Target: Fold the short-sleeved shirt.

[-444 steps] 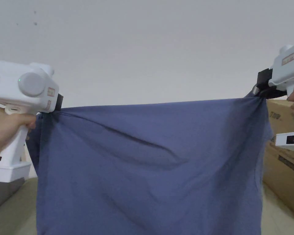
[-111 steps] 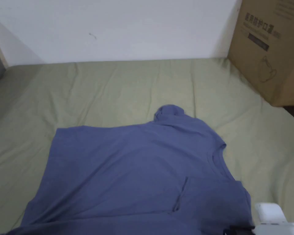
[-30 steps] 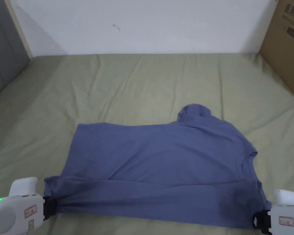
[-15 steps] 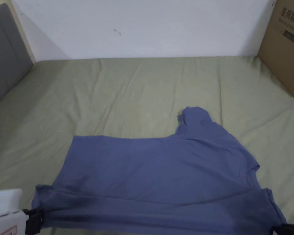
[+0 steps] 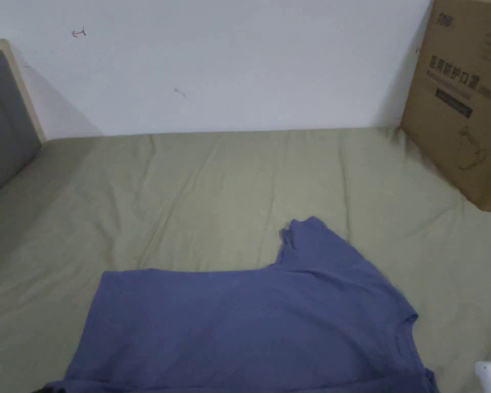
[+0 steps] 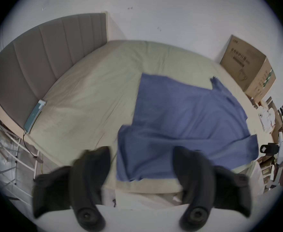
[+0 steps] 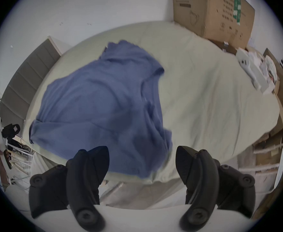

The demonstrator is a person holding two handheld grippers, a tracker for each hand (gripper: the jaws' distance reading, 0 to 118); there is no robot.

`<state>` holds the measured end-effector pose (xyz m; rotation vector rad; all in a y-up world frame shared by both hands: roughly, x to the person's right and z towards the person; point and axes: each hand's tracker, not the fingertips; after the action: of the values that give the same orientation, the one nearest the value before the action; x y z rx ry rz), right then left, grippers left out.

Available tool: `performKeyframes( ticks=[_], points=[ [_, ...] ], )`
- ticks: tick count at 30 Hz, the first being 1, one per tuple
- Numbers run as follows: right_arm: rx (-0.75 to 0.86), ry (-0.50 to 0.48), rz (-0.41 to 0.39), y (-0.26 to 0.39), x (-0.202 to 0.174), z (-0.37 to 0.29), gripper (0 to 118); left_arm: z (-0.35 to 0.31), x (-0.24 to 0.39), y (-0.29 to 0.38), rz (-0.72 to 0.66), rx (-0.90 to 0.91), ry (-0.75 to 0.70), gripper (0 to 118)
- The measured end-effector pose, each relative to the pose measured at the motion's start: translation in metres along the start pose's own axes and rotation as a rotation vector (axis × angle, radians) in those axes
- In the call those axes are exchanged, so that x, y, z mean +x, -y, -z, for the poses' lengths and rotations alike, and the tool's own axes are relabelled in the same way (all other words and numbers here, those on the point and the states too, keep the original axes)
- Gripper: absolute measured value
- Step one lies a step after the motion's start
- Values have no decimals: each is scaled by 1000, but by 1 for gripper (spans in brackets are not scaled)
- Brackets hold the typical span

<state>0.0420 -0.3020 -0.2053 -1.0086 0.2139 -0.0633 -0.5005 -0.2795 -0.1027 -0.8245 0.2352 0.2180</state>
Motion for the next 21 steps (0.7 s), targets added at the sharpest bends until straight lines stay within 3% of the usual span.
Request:
performKeyframes(
  ticks=[1,2,3,4,5,11,16,17,18,19,20,21],
  points=[
    [25,-5,-16,-8,-4,-2,44,-1,9,-6,11,15,-6,9],
    [46,6,-26,-16,-8,-3,34,3,16,-11,23,24,-7,5],
    [59,13,-29,-24,-12,-2,34,7,24,-15,35,30,-13,5],
    [68,10,-25,-30,-15,2,8,13,30,-18,37,33,-3,4],
    [69,-6,-15,-36,-16,7,3,24,31,-21,48,24,13,1],
    [24,-49,50,-57,-9,54,0,65,53,-24,70,-41,57,0],
    [85,-47,51,-131,2,80,0,79,49,-45,51,-48,76,0],
    [88,-56,43,-151,6,90,10,82,49,-50,46,-48,68,0],
    [81,-52,28,-176,9,103,43,85,48,-54,46,-49,60,0],
    [69,-35,15,-199,12,119,69,89,45,-58,47,-50,61,0],
    [55,-35,7,-217,16,135,86,93,44,-61,43,-54,56,0],
    [40,-24,13,-236,21,154,87,95,45,-64,40,-58,53,0]
  ],
)
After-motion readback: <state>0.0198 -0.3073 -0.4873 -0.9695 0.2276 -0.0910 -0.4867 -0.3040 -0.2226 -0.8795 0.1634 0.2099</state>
